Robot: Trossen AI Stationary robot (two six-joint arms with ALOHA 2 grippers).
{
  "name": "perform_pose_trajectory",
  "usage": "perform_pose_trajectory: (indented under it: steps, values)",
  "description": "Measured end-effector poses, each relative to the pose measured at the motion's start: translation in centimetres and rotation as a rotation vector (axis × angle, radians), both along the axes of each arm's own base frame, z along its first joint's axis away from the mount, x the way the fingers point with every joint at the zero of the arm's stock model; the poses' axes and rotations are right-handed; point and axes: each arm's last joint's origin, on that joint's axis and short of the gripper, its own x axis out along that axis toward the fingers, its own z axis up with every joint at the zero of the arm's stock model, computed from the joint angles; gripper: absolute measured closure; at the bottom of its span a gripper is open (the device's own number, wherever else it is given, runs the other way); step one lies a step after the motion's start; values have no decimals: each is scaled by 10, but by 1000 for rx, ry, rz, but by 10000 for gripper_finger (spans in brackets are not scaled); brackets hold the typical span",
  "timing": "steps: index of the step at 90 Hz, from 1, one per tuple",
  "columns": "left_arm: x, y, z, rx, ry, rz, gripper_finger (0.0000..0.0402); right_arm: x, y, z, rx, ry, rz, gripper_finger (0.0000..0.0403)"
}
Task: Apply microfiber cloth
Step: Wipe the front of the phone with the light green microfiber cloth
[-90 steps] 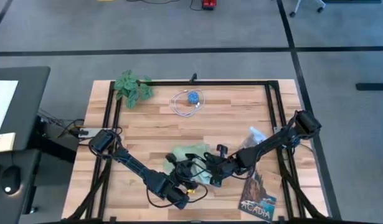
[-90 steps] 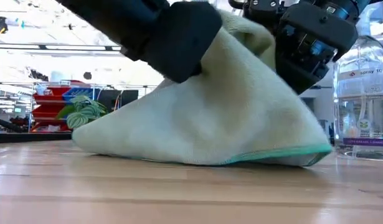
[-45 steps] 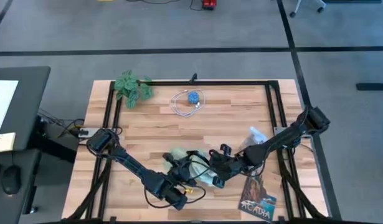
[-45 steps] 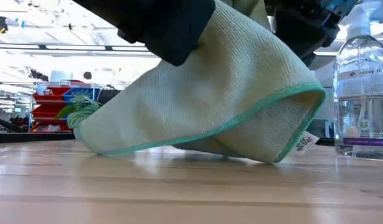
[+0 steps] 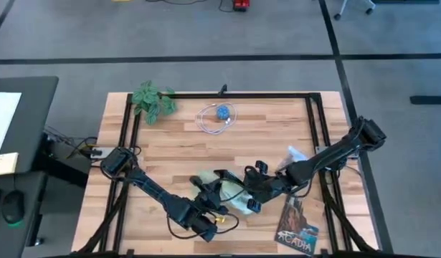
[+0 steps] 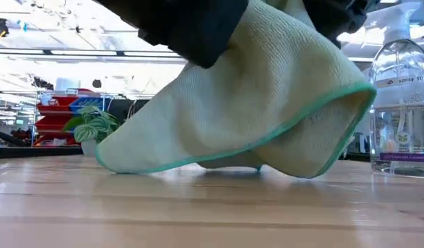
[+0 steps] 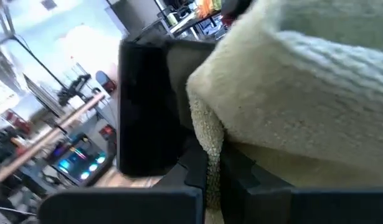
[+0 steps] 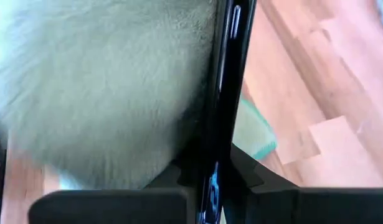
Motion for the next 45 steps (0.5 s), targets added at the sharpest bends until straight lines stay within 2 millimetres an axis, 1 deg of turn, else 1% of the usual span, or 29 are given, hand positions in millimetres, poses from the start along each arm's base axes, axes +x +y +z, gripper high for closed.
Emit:
perform_pose_trajectory:
  steps: [8,17,25,35,45]
  values:
    - [-7,4,0,3,6,12,401,-6,6,-1,7,19,-2,386]
    - [-13,13,2,5,8,36,401,-12,22,0,50,41,92,386]
    - [-19,19,8,-7,-15,55,401,-19,31,-3,37,62,129,386]
    - [-21,18,7,-62,-42,58,401,-24,31,1,-14,20,74,386]
    - [-13,15,3,-123,-68,48,401,-31,28,11,-35,-8,46,386]
